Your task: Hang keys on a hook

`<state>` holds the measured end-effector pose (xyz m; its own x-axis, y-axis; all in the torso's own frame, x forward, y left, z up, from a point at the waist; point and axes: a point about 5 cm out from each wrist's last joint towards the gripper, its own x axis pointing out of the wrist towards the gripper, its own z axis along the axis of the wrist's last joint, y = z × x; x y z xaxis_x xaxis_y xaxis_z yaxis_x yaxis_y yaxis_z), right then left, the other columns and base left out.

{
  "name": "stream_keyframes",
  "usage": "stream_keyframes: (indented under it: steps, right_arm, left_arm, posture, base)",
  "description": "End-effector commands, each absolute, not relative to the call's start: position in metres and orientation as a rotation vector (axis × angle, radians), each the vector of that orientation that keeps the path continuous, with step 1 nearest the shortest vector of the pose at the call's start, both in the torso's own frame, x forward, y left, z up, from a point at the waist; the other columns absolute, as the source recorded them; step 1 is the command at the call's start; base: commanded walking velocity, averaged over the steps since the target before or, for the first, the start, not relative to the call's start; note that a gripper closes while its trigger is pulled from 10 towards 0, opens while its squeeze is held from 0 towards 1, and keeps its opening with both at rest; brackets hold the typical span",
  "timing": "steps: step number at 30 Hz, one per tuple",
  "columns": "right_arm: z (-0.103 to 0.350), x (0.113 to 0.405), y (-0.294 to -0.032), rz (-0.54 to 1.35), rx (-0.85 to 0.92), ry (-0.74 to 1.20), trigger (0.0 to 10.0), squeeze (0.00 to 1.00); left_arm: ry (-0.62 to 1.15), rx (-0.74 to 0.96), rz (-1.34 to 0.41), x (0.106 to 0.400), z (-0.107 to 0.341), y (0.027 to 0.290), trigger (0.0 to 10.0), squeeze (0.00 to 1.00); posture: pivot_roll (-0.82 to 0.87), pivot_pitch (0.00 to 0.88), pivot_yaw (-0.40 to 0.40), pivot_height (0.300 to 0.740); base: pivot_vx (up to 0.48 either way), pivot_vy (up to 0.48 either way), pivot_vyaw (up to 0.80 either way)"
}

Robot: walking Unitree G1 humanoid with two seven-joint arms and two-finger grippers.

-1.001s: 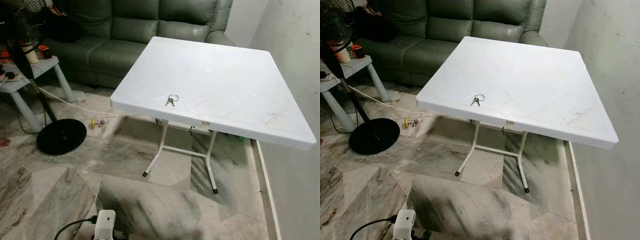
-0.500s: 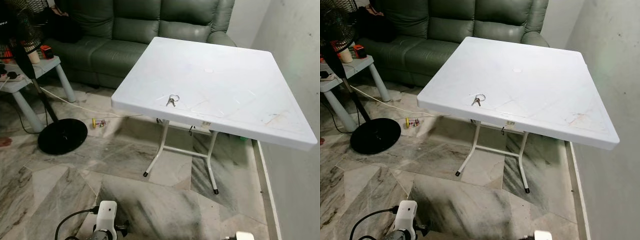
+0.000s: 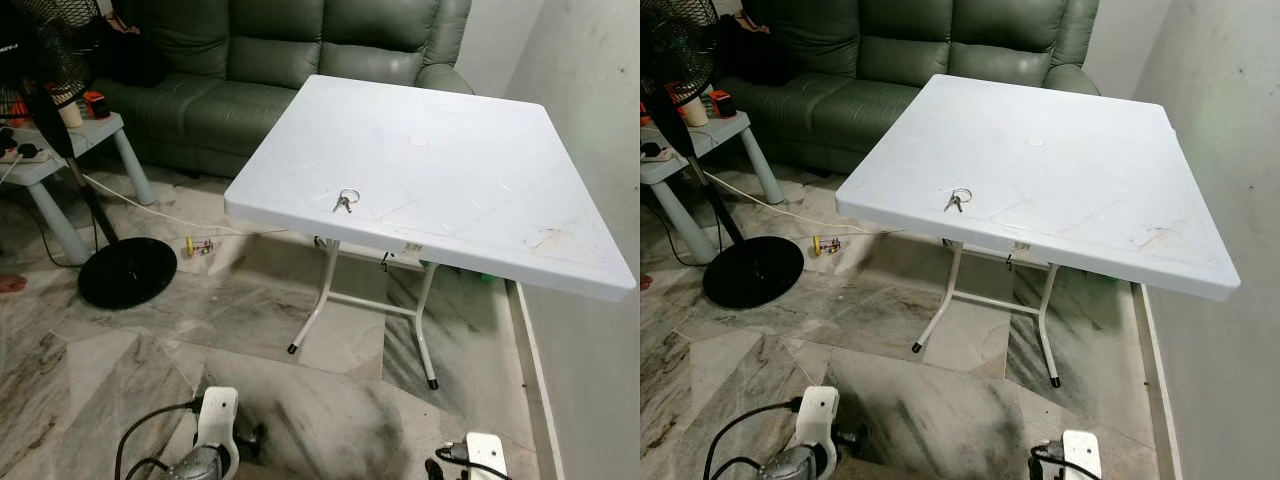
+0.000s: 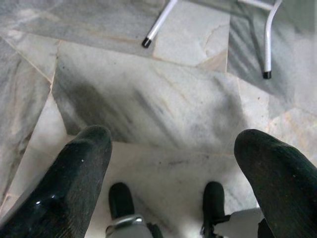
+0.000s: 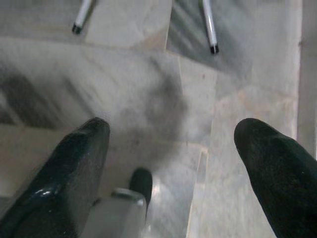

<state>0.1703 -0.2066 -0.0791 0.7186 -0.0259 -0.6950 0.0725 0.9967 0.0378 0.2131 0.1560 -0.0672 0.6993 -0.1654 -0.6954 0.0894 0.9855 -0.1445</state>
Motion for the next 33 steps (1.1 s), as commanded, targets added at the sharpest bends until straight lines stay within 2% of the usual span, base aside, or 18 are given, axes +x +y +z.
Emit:
stream_keyframes:
  steps: [1,13,21,26,33]
  right_arm:
    - [-0.071,0.182,-0.206,-0.051,0.070,0.687,10.0,0.00]
    - [-0.048,0.204,-0.194,0.071,0.087,0.461,10.0,0.00]
    - [-0.008,0.231,-0.171,0.165,0.099,0.182,10.0,0.00]
    - [0.005,0.234,-0.165,0.176,0.112,0.117,10.0,0.00]
    - [0.046,0.242,-0.153,0.205,0.136,-0.036,10.0,0.00]
  left_arm:
    - [0.707,-0.116,-0.158,0.225,-0.058,0.156,10.0,0.00]
    - [0.469,-0.193,-0.217,0.252,-0.031,0.146,10.0,0.00]
    - [0.231,-0.254,-0.279,0.275,0.005,0.132,10.0,0.00]
    - [0.173,-0.269,-0.291,0.279,0.017,0.128,10.0,0.00]
    - [0.017,-0.278,-0.317,0.291,0.059,0.124,10.0,0.00]
  posture:
    - [0.02,0.000,-0.046,0.740]
    - [0.01,0.013,-0.048,0.740]
    - [0.00,0.028,-0.032,0.740]
    - [0.00,0.037,-0.030,0.740]
    - [0.01,0.043,-0.028,0.740]
  base:
    - [0.000,0.000,0.00]
    - [0.000,0.000,0.00]
    - [0.000,0.000,0.00]
    - [0.000,0.000,0.00]
    - [0.000,0.000,0.00]
